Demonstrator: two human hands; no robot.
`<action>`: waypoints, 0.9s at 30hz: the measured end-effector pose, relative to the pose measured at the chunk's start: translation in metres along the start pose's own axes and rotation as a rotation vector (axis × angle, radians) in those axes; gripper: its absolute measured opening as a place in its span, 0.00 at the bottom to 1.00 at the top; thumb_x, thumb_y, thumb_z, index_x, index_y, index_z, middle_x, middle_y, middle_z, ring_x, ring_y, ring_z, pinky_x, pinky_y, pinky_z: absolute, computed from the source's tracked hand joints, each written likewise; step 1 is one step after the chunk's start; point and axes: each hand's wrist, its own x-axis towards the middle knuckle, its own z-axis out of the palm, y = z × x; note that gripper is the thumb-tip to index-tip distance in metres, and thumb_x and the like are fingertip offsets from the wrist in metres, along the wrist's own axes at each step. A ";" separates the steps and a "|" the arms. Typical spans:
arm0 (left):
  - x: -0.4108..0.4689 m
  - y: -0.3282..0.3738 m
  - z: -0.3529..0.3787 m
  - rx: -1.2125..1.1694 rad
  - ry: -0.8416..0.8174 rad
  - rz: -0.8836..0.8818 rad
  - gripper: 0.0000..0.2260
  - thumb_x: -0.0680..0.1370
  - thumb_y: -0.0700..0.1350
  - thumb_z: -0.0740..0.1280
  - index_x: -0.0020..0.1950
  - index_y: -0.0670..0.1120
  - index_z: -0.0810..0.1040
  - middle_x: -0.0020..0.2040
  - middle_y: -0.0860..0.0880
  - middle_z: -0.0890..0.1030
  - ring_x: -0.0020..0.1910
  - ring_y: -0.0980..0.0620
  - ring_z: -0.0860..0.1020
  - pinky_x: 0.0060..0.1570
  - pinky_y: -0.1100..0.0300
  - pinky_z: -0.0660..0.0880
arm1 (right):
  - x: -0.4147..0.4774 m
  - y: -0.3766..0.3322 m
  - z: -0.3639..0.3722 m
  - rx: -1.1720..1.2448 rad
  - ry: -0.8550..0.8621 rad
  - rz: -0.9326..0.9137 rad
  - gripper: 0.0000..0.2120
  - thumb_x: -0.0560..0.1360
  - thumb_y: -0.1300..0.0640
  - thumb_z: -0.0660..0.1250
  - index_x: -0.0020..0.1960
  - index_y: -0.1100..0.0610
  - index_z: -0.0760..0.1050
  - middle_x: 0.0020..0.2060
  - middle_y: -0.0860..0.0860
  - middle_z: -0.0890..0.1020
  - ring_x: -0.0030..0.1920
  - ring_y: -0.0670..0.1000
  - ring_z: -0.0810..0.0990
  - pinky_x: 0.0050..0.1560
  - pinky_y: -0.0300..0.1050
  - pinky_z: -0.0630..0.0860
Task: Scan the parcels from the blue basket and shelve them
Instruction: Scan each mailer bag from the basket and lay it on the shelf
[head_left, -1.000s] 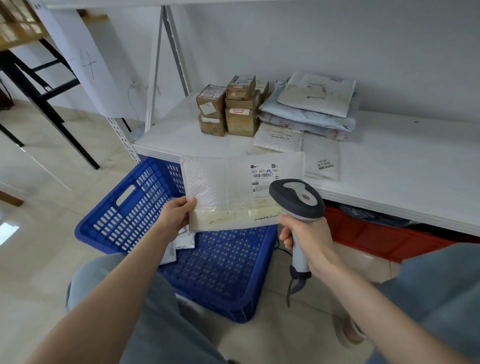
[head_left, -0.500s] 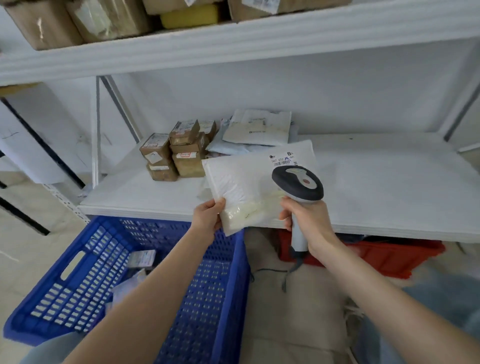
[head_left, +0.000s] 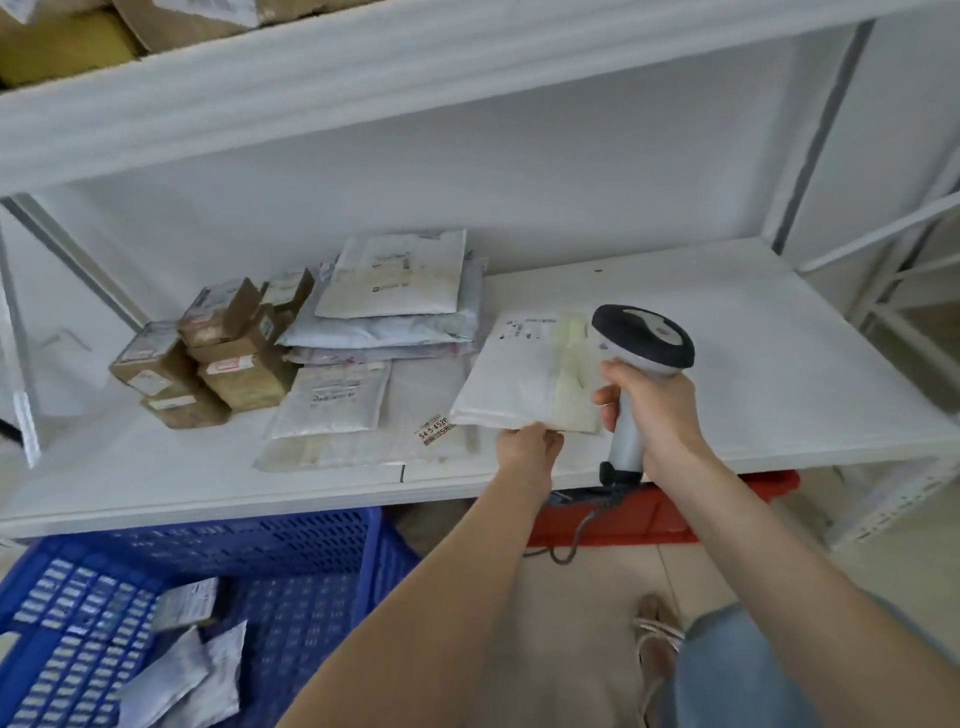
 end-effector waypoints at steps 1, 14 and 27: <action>0.000 -0.002 -0.001 0.086 -0.030 -0.057 0.07 0.81 0.31 0.56 0.55 0.35 0.73 0.46 0.40 0.77 0.42 0.44 0.77 0.50 0.53 0.79 | 0.004 0.001 -0.003 0.009 -0.005 0.011 0.06 0.74 0.63 0.68 0.39 0.60 0.77 0.29 0.56 0.79 0.22 0.49 0.71 0.29 0.41 0.70; 0.063 0.010 -0.032 2.336 -0.375 0.688 0.36 0.80 0.53 0.62 0.75 0.65 0.39 0.77 0.48 0.33 0.76 0.42 0.35 0.71 0.33 0.50 | 0.040 0.011 -0.007 0.132 -0.031 0.137 0.03 0.74 0.62 0.68 0.43 0.61 0.77 0.24 0.53 0.79 0.22 0.48 0.71 0.28 0.39 0.71; 0.140 0.056 0.023 2.379 -0.377 0.598 0.46 0.74 0.55 0.71 0.77 0.60 0.38 0.76 0.46 0.31 0.75 0.38 0.35 0.70 0.32 0.53 | 0.063 0.003 -0.004 0.108 -0.136 0.213 0.02 0.74 0.62 0.69 0.43 0.60 0.78 0.28 0.55 0.80 0.24 0.48 0.74 0.30 0.40 0.74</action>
